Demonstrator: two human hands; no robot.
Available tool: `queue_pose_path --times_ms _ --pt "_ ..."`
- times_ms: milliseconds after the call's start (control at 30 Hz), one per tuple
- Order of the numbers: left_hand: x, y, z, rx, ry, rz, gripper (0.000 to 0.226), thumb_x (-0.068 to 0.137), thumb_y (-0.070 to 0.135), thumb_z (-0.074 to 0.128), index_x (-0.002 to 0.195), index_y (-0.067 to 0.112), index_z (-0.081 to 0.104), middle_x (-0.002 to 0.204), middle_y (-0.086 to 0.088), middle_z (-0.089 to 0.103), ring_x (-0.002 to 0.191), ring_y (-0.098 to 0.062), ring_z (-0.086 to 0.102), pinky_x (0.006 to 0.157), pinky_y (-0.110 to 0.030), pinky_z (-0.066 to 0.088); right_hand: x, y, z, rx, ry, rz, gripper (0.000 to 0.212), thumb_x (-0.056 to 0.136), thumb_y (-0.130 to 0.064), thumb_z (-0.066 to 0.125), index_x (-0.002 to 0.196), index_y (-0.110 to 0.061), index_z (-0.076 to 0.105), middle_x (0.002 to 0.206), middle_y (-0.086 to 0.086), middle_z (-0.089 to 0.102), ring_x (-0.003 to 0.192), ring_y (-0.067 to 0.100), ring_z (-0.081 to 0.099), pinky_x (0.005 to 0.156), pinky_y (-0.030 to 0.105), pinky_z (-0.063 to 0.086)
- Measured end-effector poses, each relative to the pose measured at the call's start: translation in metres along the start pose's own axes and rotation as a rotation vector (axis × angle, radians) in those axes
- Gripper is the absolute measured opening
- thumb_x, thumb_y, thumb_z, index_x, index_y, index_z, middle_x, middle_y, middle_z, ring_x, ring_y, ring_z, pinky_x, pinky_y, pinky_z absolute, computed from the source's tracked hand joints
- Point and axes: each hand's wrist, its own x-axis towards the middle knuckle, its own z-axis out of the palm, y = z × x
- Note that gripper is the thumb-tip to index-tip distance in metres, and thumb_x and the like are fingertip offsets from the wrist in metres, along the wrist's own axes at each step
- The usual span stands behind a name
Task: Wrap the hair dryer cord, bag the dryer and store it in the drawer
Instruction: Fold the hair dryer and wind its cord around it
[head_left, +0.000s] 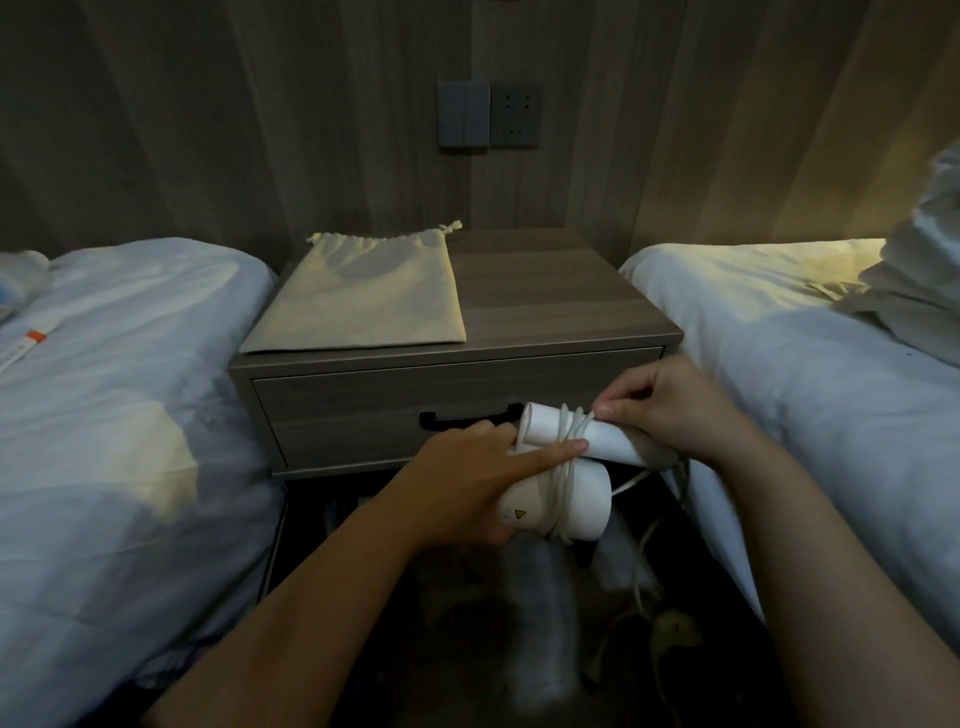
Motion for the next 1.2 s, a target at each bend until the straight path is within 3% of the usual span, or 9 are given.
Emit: queue_pose_path --times_ms 167,333,433,567,667,933,1033,1133,1200 --pt "0.0 0.001 0.0 0.004 -0.009 0.028 0.091 0.081 0.05 0.055 0.123 0.06 -0.025 0.12 -0.003 0.043 0.1 -0.018 0.044 0.069 -0.028 0.028 -0.001 -0.002 0.004 0.005 -0.069 -0.048 0.01 0.081 -0.008 0.067 0.085 -0.013 0.075 0.077 -0.003 0.069 0.073 0.004 0.06 0.066 0.006 0.043" --pt "0.0 0.001 0.002 0.005 -0.02 0.031 0.089 0.083 0.05 0.054 0.123 0.06 -0.025 0.125 -0.005 0.041 0.103 -0.019 0.043 0.07 -0.029 0.03 0.0 -0.003 0.007 0.012 -0.038 -0.046 0.01 0.081 -0.011 0.068 0.079 -0.018 0.075 0.081 0.002 0.073 0.082 0.015 0.065 0.079 0.029 0.049" --pt "0.0 0.004 0.003 -0.012 -0.038 0.037 0.089 0.083 0.049 0.055 0.134 0.057 -0.017 0.128 -0.005 0.041 0.108 -0.021 0.044 0.077 -0.032 0.038 0.002 -0.001 0.01 -0.074 0.045 0.011 0.006 0.073 -0.022 0.075 0.069 -0.02 0.071 0.074 -0.001 0.071 0.076 0.012 0.063 0.071 0.029 0.049" --pt "0.0 0.005 0.009 -0.032 -0.074 0.011 0.086 0.08 0.046 0.059 0.142 0.05 -0.001 0.123 -0.004 0.045 0.105 -0.022 0.045 0.08 -0.036 0.045 0.004 0.002 0.011 -0.214 0.176 0.162 0.037 0.059 -0.041 0.083 0.058 -0.015 0.056 0.058 0.001 0.06 0.062 0.016 0.056 0.055 0.03 0.041" --pt "0.0 0.001 0.012 -0.029 -0.088 -0.017 0.086 0.078 0.047 0.06 0.143 0.049 0.003 0.123 -0.004 0.046 0.105 -0.022 0.046 0.08 -0.036 0.046 0.006 0.004 0.013 -0.241 0.161 0.178 0.042 0.058 -0.045 0.083 0.055 -0.015 0.054 0.052 0.0 0.055 0.056 0.015 0.052 0.049 0.027 0.035" --pt "-0.003 -0.005 0.003 -0.087 -0.071 -0.017 0.091 0.075 0.051 0.062 0.142 0.049 0.002 0.119 -0.001 0.048 0.106 -0.019 0.048 0.085 -0.036 0.046 0.019 0.031 0.006 0.463 -0.121 0.15 0.013 0.082 -0.007 0.066 0.072 -0.015 0.07 0.057 -0.003 0.064 0.056 0.009 0.053 0.052 0.014 0.044" --pt "-0.004 -0.003 0.003 -0.181 -0.109 -0.045 0.095 0.071 0.051 0.066 0.139 0.052 0.0 0.121 0.002 0.049 0.108 -0.017 0.05 0.088 -0.037 0.047 0.02 0.052 0.002 0.79 -0.203 0.245 0.013 0.084 -0.017 0.057 0.084 -0.009 0.068 0.064 0.003 0.066 0.056 0.011 0.059 0.053 0.016 0.05" --pt "-0.003 -0.001 0.001 -0.381 -0.098 -0.121 0.099 0.066 0.045 0.074 0.139 0.054 0.007 0.13 0.006 0.049 0.114 -0.013 0.05 0.093 -0.033 0.045 0.021 0.07 0.006 0.971 -0.29 0.328 0.052 0.057 -0.044 0.082 0.091 -0.007 0.069 0.076 0.008 0.069 0.063 0.013 0.066 0.055 0.022 0.055" --pt "-0.003 0.0 -0.001 -0.543 -0.064 -0.177 0.102 0.064 0.041 0.078 0.136 0.059 0.008 0.137 0.008 0.046 0.116 -0.011 0.049 0.096 -0.03 0.045 0.023 0.08 0.014 1.146 -0.34 0.325 0.064 0.037 -0.038 0.093 0.09 -0.007 0.073 0.083 0.01 0.073 0.072 0.019 0.07 0.062 0.031 0.06"
